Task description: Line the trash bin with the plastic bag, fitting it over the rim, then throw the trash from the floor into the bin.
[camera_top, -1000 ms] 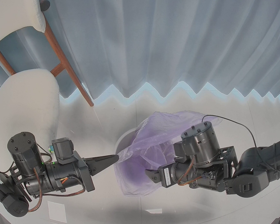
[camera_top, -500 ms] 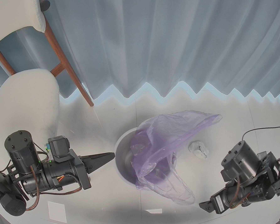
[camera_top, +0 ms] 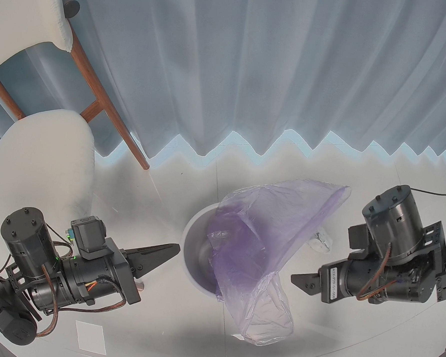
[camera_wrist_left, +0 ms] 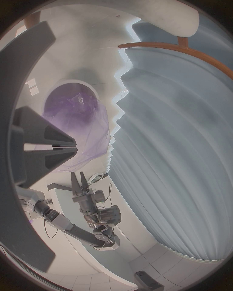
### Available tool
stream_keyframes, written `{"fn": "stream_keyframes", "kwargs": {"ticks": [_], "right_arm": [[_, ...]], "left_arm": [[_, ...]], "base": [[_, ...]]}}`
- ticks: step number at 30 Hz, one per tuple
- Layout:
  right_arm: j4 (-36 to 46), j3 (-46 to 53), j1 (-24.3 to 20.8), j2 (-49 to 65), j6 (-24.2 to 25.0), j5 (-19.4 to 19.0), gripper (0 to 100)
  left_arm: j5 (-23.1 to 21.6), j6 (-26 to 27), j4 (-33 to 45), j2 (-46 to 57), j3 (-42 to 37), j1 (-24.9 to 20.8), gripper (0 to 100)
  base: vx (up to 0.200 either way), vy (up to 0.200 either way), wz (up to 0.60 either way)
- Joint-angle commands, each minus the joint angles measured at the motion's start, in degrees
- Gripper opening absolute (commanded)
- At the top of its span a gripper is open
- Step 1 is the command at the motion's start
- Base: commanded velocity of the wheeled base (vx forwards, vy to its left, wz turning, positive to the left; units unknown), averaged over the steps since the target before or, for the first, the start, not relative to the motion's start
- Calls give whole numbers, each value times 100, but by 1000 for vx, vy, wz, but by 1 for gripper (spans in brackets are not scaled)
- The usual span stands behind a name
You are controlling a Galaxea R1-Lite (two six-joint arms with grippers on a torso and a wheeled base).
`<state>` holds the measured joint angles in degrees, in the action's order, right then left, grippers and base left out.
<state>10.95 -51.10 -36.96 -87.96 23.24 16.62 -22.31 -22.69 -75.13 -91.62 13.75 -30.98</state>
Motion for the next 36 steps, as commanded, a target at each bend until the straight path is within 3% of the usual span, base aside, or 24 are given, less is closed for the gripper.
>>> {"fn": "stream_keyframes", "kwargs": {"ticks": [1, 21, 27, 30, 35, 36], "right_arm": [[-1147, 461, 5, -934, 463, -194, 100], [-2211, 733, -452, -1461, 1016, -203, 100], [-3969, 795, -250, -2164, 1008, -62, 100], [-4382, 760, -39, -2542, 990, 184, 100], [-4971, 725, 304, -2806, 1016, 202, 100], [-5129, 751, 356, -2797, 1016, 202, 0]], "left_arm": [[-2, 1, 16, 101, -48, -119, 0], [-2, 1, 25, 83, -48, -110, 0], [-2, 10, 16, 83, -13, -225, 0], [-28, 10, 16, 92, 22, -304, 0], [-45, 45, 34, 31, 225, -365, 0], [-45, 45, 86, -5, 304, -374, 0]], "base": [[0, 0, 0], [0, 0, 0], [0, 0, 0], [0, 0, 0], [0, 0, 0], [0, 0, 0]]}}
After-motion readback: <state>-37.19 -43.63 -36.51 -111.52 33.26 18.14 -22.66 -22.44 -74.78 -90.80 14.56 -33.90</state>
